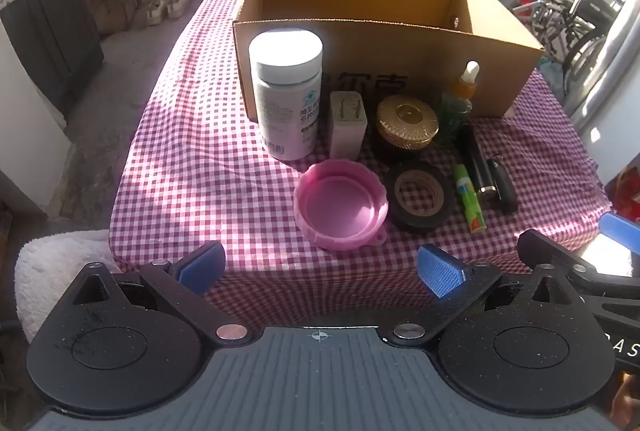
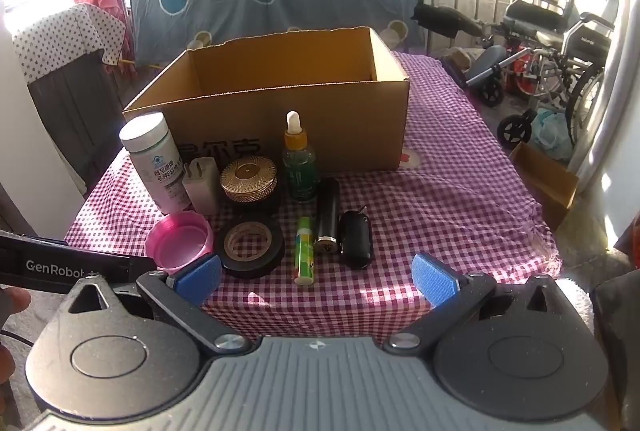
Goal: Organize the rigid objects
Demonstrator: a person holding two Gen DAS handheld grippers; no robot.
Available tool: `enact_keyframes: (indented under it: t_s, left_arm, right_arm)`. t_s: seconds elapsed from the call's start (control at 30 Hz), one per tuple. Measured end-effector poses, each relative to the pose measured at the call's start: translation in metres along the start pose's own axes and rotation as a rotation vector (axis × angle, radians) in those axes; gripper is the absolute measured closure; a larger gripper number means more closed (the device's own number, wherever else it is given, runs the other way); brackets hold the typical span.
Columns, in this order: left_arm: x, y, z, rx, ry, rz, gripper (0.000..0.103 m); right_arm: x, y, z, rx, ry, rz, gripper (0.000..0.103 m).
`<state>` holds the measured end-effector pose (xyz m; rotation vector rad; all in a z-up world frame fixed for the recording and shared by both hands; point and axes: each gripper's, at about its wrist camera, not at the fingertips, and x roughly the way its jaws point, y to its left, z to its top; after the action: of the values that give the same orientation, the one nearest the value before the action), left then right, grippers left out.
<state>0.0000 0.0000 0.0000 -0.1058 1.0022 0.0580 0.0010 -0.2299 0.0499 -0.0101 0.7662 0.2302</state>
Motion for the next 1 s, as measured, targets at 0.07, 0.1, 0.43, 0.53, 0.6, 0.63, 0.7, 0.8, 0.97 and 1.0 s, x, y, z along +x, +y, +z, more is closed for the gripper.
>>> enact_keyframes:
  t_s: [0.07,0.1,0.43,0.53,0.6,0.63,0.7,0.8,0.97,1.0]
  left_arm:
    - [0.000,0.000,0.000,0.001,-0.005,0.004,0.000]
    - [0.000,0.000,0.000,0.002,-0.006,0.007,0.000]
    - [-0.001,0.008,-0.003,-0.024,-0.013,0.025,0.000]
    - [-0.002,0.007,-0.001,-0.026,-0.012,0.032,0.000]
    - [-0.002,0.007,-0.001,-0.027,-0.014,0.034,0.000]
    - [-0.002,0.008,-0.001,-0.028,-0.015,0.035,0.000]
    - [-0.002,0.009,-0.001,-0.030,-0.014,0.036,0.000]
    - [-0.002,0.010,-0.001,-0.032,-0.013,0.036,0.000]
    - [-0.002,0.011,-0.002,-0.031,-0.015,0.040,0.000]
    - [-0.002,0.011,-0.002,-0.031,-0.014,0.041,0.000]
  right_arm:
    - [0.000,0.000,0.000,-0.001,0.000,-0.003,0.000]
    - [-0.001,0.000,-0.001,-0.001,0.001,-0.003,0.000]
    - [-0.003,-0.002,0.000,0.000,0.000,-0.008,0.000]
    - [0.001,-0.001,0.000,0.000,0.008,-0.013,0.000]
    - [0.002,-0.001,0.000,0.001,0.011,-0.014,0.000]
    - [0.003,-0.001,-0.001,0.001,0.011,-0.014,0.000]
    - [0.003,-0.002,-0.001,0.000,0.012,-0.015,0.000]
    - [0.003,-0.001,-0.001,-0.001,0.013,-0.015,0.000]
    - [0.004,0.000,-0.001,-0.008,0.021,-0.013,0.000]
    - [0.005,0.000,-0.001,-0.009,0.022,-0.014,0.000]
